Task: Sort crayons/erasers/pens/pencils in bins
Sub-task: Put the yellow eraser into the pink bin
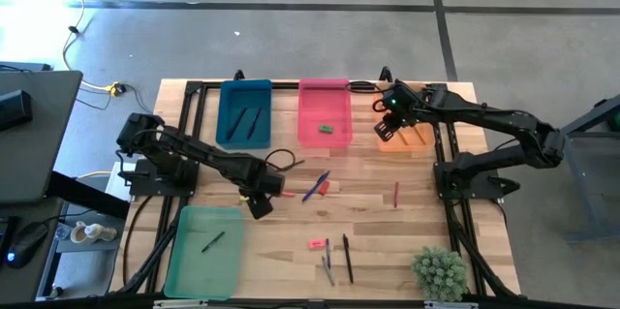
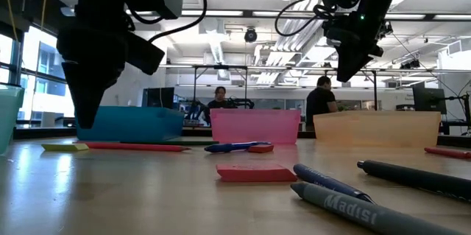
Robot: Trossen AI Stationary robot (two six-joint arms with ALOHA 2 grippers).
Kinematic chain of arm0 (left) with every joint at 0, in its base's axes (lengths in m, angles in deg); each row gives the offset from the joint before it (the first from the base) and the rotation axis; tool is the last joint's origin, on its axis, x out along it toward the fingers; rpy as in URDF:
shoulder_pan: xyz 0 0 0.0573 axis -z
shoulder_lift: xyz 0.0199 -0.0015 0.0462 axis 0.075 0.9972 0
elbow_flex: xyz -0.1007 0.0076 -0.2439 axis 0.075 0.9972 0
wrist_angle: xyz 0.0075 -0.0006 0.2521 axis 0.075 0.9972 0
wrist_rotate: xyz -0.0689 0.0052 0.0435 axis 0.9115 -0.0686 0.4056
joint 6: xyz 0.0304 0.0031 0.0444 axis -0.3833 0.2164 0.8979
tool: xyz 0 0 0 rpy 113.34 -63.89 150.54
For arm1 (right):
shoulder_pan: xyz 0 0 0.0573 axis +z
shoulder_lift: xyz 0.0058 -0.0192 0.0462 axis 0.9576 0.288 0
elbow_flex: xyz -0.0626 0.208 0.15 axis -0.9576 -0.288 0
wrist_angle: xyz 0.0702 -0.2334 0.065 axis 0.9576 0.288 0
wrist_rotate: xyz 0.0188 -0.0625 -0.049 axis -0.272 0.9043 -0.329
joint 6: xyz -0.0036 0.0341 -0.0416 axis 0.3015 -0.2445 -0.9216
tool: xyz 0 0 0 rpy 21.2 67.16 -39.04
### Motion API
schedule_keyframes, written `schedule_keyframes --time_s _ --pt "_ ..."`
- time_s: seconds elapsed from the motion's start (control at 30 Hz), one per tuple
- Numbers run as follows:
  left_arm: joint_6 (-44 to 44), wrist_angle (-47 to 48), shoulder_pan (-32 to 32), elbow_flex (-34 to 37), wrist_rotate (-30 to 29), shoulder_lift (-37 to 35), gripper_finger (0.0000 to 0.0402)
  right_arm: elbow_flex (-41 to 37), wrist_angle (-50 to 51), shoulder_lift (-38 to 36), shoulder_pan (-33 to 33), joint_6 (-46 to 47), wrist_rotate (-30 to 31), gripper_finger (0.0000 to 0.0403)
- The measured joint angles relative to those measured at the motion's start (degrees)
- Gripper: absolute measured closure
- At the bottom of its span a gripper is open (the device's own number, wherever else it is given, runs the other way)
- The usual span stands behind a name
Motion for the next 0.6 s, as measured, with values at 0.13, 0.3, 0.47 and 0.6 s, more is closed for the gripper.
schedule_keyframes --time_s 0.13,0.3,0.47,0.6 --pt "2.3 0.3 -0.3 0.0 0.2 0.0 0.0241 0.0 0.1 0.0 0.0 0.4 -0.2 0.0304" --pt "3.5 2.6 -0.7 0.0 0.7 0.0 0.0241 0.0 0.3 0.0 0.0 0.4 -0.8 0.0304" --pt "4.2 3.0 -0.6 0.0 2.0 1.3 0.0241 0.0 0.3 0.0 0.0 0.4 -0.8 0.0304" --pt "4.2 2.6 0.4 0.0 2.0 3.4 0.0241 0.0 0.6 0.0 0.0 0.5 -0.9 0.0304"
